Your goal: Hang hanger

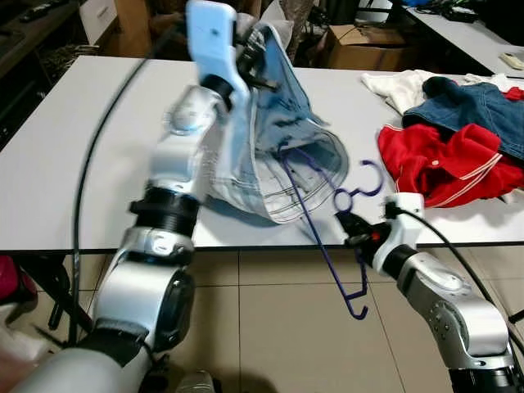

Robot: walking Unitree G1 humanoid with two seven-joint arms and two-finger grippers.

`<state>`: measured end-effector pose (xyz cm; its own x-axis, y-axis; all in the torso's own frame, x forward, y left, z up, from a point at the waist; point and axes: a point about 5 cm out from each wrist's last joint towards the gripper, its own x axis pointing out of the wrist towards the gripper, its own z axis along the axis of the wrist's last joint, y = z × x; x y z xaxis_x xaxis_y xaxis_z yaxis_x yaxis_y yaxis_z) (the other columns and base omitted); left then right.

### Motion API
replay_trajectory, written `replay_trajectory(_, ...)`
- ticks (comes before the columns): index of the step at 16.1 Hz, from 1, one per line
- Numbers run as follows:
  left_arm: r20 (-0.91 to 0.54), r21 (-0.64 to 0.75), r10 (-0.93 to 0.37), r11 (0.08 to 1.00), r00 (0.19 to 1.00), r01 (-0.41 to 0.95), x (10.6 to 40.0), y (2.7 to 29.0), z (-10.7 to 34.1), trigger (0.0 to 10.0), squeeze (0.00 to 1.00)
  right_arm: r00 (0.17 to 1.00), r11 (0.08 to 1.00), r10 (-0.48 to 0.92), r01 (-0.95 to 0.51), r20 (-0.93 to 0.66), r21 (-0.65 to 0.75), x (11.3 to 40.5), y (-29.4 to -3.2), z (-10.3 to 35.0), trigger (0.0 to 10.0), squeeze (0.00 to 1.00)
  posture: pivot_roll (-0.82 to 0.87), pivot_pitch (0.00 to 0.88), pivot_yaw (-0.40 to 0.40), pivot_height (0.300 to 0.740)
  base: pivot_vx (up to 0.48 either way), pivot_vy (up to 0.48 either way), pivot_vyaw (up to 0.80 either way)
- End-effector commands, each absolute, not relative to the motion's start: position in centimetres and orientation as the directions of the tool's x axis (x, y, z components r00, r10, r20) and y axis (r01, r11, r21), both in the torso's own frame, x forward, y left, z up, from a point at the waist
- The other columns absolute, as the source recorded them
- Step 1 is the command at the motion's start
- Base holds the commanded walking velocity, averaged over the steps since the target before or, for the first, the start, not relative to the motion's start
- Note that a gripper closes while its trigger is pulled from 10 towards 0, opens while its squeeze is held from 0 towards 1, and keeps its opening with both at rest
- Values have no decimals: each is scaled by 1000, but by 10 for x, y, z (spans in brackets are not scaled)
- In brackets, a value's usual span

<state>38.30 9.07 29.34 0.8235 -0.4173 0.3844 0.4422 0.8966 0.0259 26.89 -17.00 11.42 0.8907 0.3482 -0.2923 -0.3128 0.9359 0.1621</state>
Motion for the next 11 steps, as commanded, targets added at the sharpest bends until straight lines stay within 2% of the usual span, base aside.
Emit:
replay_trajectory(1, 400, 49, -443, 885, 803, 464, 376, 95, 297, 0, 0, 906, 963, 249, -197, -341, 182, 269, -187, 106, 10000, 0, -35, 0, -30, 740, 0, 0, 0)
replay_trajectory(5, 355, 119, -509, 857, 784, 502, 359, 115, 285, 0, 0, 952, 978, 77, -15, -298, 206, 281, -218, 114, 10000, 0, -31, 0, -30, 740, 0, 0, 0)
replay_trajectory(7, 289, 140, -462, 887, 838, 441, 355, 138, 267, 0, 0, 984, 972, -14, 56, -180, 228, 299, -239, 139, 10000, 0, -24, 0, -36, 740, 0, 0, 0)
replay_trajectory(8, 280, 147, -389, 921, 877, 361, 355, 154, 263, 0, 0, 998, 970, -49, 56, -35, 236, 314, -251, 172, 10000, 0, -22, 0, -43, 740, 0, 0, 0)
replay_trajectory(10, 326, 134, -314, 949, 892, 285, 350, 166, 267, 0, 0, 989, 959, -39, -3, 140, 285, 326, -255, 213, 10000, 0, -19, 0, -52, 740, 0, 0, 0)
replay_trajectory(11, 303, 166, -325, 944, 896, 286, 342, 165, 257, 0, 0, 987, 960, 11, -56, 162, 276, 328, -249, 218, 10000, 0, -20, 0, -60, 740, 0, 0, 0)
